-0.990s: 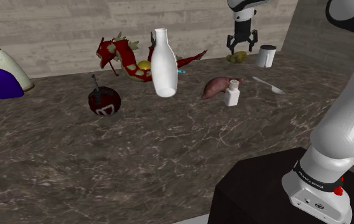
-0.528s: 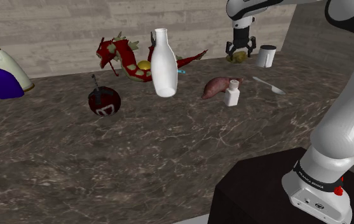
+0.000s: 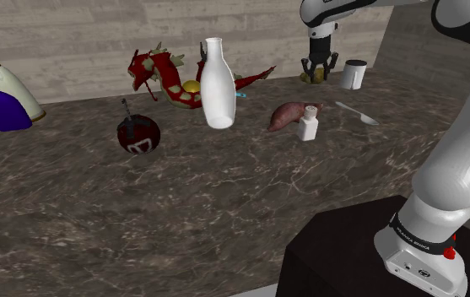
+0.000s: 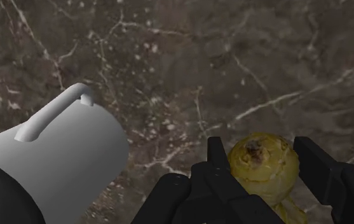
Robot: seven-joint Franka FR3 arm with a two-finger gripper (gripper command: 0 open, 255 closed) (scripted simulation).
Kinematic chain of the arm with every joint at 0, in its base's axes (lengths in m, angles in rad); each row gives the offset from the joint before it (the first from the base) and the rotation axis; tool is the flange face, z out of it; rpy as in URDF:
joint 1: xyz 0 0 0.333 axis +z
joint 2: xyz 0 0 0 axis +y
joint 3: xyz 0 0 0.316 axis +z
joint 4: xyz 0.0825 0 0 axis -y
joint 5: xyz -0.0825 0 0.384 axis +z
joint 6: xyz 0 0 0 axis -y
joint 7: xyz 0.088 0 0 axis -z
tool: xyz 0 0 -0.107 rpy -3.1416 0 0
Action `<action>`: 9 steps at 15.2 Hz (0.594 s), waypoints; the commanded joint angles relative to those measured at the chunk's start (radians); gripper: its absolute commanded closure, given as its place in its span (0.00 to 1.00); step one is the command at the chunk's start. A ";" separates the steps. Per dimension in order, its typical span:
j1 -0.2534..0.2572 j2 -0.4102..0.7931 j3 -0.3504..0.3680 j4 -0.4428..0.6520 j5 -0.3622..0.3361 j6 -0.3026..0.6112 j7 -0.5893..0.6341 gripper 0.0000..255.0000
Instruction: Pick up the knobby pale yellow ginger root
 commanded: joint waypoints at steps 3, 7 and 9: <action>-0.001 -0.001 -0.001 0.010 0.000 -0.011 -0.004 1.00; 0.000 0.001 0.000 0.066 0.001 -0.065 -0.011 1.00; 0.000 0.003 0.000 0.096 0.002 -0.092 -0.014 1.00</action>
